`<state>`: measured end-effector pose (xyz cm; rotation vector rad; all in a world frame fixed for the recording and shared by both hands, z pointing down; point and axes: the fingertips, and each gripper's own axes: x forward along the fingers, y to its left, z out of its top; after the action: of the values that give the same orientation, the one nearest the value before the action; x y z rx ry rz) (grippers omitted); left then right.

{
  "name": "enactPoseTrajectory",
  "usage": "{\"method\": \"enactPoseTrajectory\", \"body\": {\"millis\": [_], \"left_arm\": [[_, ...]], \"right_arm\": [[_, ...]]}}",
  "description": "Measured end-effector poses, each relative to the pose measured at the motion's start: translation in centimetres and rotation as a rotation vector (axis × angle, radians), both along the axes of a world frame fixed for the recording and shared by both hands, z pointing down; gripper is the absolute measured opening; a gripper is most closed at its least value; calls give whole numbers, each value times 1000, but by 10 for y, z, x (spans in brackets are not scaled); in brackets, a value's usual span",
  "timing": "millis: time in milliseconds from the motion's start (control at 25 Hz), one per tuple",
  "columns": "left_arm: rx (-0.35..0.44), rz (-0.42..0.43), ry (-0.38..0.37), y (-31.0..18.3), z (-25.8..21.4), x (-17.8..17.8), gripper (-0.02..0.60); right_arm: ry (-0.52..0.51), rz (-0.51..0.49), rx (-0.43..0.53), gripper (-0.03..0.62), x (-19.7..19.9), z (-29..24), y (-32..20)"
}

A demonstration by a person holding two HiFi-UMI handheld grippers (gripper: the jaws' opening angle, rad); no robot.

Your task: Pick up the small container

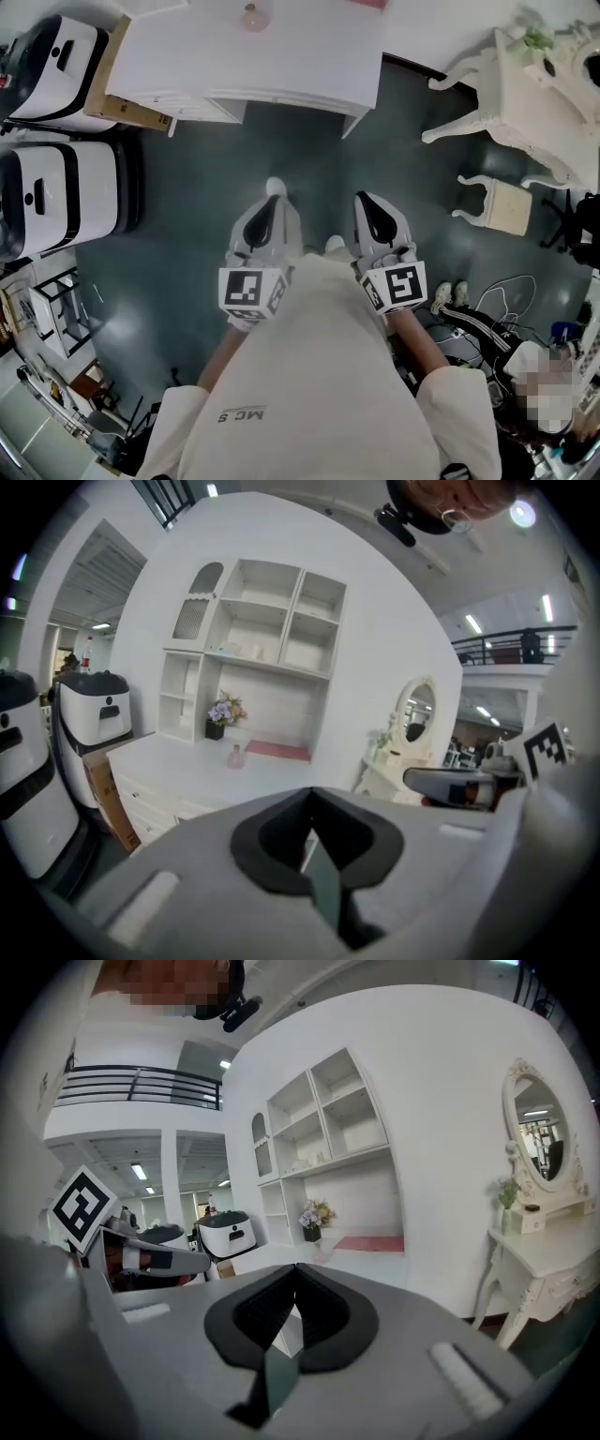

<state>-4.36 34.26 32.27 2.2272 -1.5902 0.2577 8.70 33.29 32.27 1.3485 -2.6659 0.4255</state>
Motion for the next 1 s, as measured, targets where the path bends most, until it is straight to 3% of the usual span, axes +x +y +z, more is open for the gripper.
{"method": "enactPoseTrajectory", "body": {"millis": [480, 720, 1000], "left_arm": [[15, 20, 69, -128, -34, -152, 2], [-33, 60, 80, -173, -10, -174, 0], [-38, 82, 30, -223, -7, -160, 2]], "right_arm": [[33, 53, 15, -5, -154, -49, -133], [80, 61, -18, -5, -170, -41, -145], [37, 86, -32, -5, -158, -27, -195]]}}
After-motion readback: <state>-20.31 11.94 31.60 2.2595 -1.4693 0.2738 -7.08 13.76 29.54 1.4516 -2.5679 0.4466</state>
